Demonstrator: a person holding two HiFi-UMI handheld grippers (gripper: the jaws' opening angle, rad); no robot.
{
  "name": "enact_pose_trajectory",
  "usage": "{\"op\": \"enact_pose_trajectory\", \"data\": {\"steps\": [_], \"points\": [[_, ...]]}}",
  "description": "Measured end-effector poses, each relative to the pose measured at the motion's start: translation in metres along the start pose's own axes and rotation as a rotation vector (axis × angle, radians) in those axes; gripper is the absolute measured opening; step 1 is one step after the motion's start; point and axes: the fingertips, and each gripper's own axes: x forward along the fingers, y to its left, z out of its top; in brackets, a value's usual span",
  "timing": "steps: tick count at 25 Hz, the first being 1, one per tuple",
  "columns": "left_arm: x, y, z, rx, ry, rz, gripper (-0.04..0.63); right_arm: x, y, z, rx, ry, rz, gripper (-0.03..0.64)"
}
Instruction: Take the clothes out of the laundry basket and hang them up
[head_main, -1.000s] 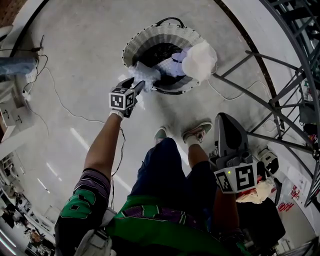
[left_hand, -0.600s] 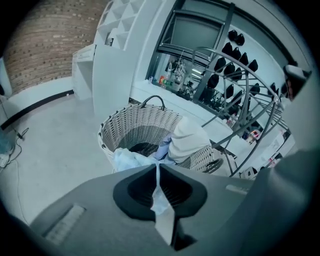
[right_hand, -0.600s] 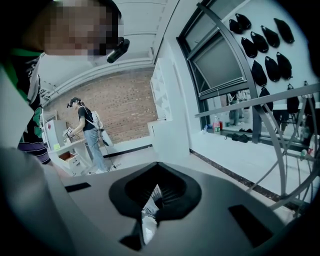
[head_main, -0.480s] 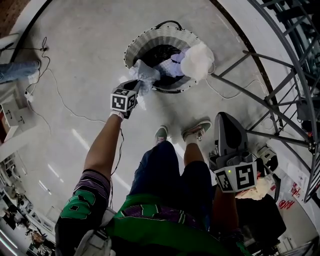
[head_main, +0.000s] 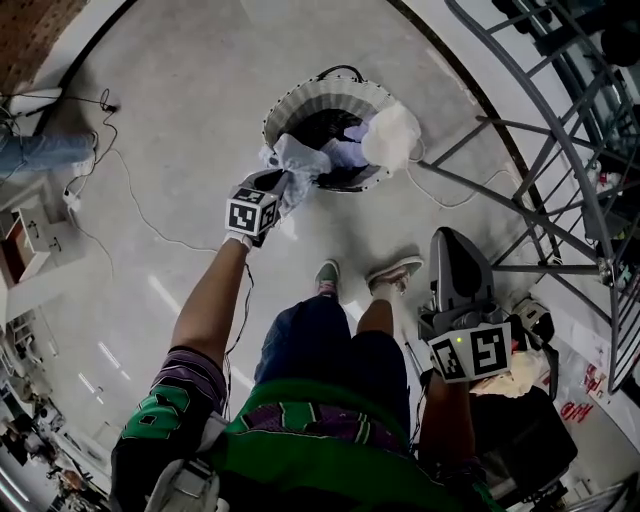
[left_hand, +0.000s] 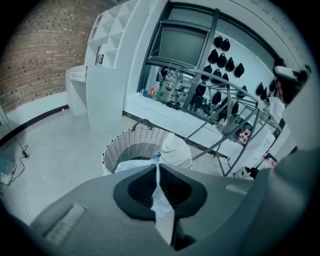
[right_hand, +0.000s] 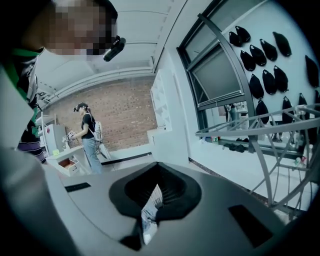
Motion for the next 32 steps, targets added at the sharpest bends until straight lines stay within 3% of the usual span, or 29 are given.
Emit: {"op": "enact_pose_trajectory", "data": {"steps": [15,23,32], "points": [[-0.11,-0.081,0.081,0.037,-0.13,0.003,0.031,-0.098,0.004,0.094,-0.039,-0.077,-0.023,0.0],[-0.194,-0.152,0.153,0.131,-0.274,0.011,0.031,-0.178,-0.007,0.149,-0.08,-0.18,-0.058,0.0],[-0.26,-0.26,0.231,0.153,-0.453,-0.037,0.029,-0.28,-0.057,0.181,-0.07,-0.292,-0.171,0.0]]}}
